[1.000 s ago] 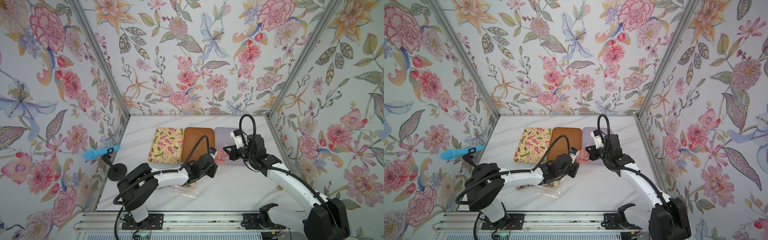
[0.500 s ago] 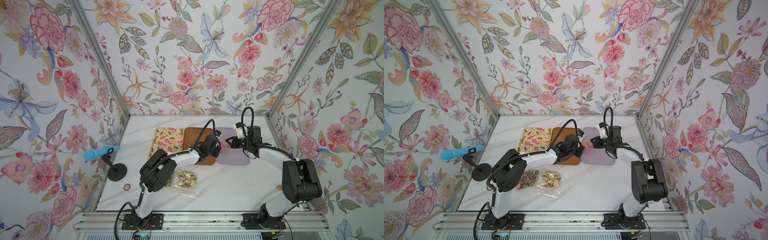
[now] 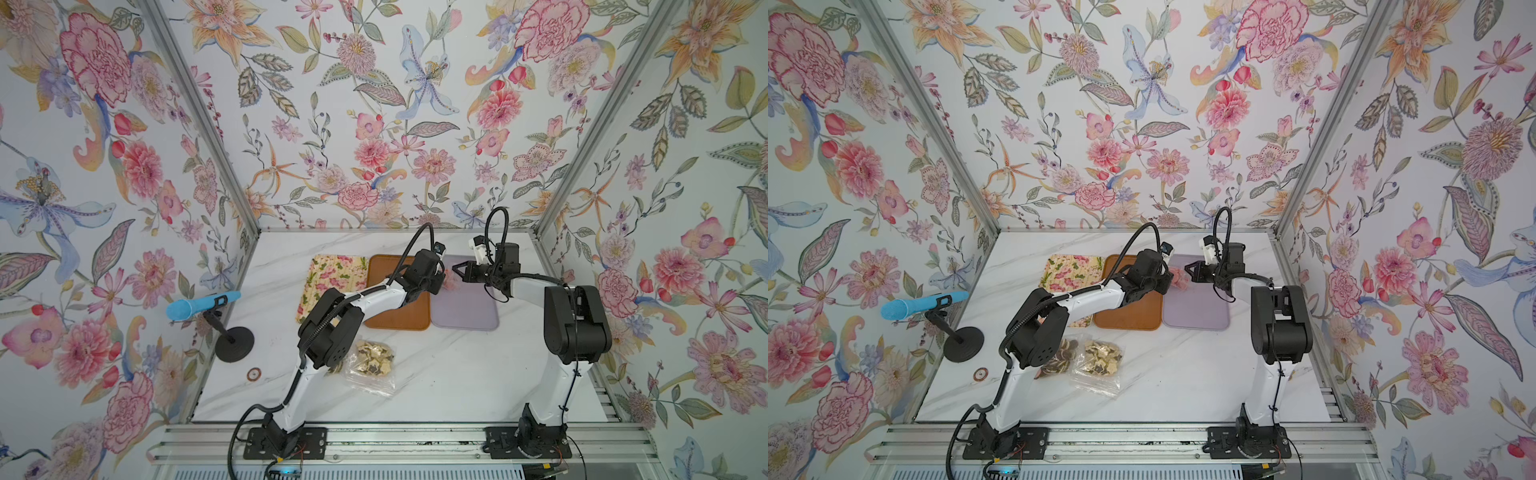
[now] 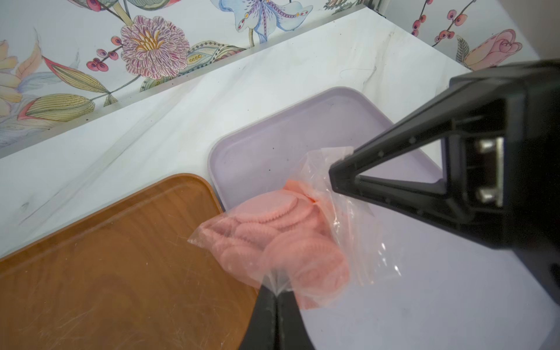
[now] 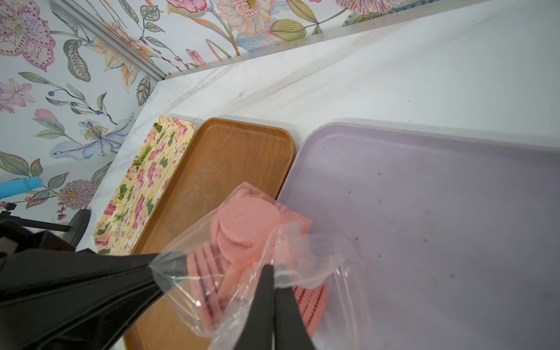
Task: Pour cookies out of the ziploc bag
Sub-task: 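Pour the cookies out of the ziploc bag onto the tray.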
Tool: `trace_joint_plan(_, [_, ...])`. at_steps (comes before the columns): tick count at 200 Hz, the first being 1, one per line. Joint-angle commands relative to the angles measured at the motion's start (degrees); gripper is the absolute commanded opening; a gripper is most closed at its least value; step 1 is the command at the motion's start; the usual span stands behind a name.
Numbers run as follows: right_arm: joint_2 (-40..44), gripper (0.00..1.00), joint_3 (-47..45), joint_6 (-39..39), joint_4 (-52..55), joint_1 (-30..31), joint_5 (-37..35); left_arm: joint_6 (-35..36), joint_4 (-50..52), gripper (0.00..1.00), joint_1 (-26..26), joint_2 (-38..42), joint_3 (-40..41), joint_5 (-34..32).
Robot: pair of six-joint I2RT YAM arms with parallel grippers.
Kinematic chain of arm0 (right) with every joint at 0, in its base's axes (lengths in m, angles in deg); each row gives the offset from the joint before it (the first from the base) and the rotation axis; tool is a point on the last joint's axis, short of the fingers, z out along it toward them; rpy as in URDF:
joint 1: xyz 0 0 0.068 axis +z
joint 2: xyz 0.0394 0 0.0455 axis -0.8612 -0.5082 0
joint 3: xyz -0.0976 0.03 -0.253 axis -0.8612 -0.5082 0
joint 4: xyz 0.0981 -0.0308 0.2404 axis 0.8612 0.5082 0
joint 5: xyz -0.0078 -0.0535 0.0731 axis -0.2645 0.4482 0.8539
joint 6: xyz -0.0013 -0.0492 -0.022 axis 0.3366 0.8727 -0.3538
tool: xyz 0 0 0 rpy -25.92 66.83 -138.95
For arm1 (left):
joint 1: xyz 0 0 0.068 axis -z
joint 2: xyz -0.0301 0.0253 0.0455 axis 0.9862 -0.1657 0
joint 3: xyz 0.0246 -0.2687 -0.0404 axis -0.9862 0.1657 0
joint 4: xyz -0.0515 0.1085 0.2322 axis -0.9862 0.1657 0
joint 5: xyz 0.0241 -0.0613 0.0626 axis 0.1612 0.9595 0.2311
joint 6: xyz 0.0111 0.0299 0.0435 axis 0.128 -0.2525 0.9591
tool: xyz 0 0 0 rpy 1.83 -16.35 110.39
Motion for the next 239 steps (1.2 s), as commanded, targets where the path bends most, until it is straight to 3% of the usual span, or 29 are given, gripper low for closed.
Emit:
trace_joint_plan(1, [-2.3,0.0,3.1,0.6,-1.3,-0.7,1.8,2.1,1.2,0.0,-0.9,-2.9,-5.7,0.3])
trace_joint_plan(36, [-4.1,0.0,6.2,0.5,0.3,-1.7,2.4,3.6,3.1,0.0,-1.0,-6.9,-13.0,0.2])
trace_joint_plan(72, [-3.9,0.17,6.7,1.7,2.6,-1.9,1.5,4.8,4.9,0.0,-1.1,-9.4,-17.8,0.5])
trace_joint_plan(125, [-1.5,0.32,5.2,3.1,4.6,-2.0,-1.8,6.8,3.8,0.0,-0.9,-9.1,-17.8,0.6])
trace_joint_plan(239, [1.3,0.42,2.8,1.9,4.7,-3.5,-6.0,20.2,-1.2,0.0,2.4,-6.3,-15.7,-8.7])
